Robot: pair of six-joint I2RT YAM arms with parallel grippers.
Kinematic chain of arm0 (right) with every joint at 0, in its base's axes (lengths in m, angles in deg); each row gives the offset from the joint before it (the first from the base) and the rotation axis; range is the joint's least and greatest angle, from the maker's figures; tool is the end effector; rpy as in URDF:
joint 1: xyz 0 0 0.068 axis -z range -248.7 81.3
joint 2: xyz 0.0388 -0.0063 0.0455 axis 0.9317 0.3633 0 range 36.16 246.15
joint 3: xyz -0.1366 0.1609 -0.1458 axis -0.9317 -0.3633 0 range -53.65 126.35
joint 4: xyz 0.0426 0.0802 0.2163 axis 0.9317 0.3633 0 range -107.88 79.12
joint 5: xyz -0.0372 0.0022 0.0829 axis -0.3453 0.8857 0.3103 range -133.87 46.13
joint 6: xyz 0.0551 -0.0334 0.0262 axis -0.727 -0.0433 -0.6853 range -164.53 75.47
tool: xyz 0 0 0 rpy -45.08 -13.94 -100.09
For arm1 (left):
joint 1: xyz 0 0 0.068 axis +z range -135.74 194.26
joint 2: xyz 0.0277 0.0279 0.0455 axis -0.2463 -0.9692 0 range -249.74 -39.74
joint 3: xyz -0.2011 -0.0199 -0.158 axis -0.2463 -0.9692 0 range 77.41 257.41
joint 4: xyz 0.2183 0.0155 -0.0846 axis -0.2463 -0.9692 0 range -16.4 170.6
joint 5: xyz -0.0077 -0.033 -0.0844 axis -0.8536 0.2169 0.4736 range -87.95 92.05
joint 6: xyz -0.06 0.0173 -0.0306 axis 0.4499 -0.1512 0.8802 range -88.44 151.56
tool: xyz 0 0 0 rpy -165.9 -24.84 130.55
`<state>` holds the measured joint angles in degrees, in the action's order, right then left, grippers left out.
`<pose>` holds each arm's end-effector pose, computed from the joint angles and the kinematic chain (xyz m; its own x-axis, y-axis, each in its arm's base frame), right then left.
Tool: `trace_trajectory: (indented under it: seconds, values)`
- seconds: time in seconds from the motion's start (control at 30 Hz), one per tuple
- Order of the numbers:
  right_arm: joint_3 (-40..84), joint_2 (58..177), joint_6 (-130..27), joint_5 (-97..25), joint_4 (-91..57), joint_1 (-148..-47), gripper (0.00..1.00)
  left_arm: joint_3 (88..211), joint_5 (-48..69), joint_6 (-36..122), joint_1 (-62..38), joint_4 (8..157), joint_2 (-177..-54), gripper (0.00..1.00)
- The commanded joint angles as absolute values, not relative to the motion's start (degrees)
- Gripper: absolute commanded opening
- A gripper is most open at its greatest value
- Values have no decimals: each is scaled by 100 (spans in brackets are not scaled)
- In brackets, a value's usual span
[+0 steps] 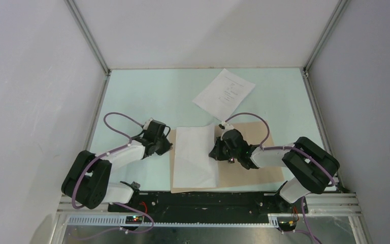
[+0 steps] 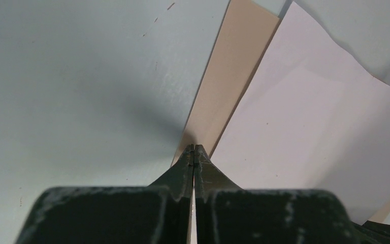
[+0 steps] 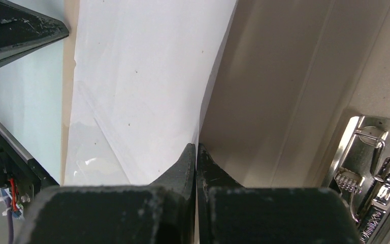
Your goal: Put the files into the folder
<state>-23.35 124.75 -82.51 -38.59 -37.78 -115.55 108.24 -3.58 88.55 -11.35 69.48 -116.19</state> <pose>0.1881 0.2083 0.1273 -0.8122 0.0295 -0.5827 -0.3502 0.7742 0.5272 0.2076 -0.0935 0.1323 -0.7308 -0.5752 -0.3675 -0.4244 0.8046 -0.4154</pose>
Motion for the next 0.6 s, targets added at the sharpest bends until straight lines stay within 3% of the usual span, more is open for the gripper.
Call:
trace_trajectory:
  seconds: [0.0,0.57]
  values:
    - [-2210,12216,-7977,-3760,-3590,-11517,0,10709,-609,8696,-1008,6488,-11853,0]
    - [-1637,12456,-7057,-3222,-3392,-11777,0,10863,-558,8585,-971,6461,-12015,0]
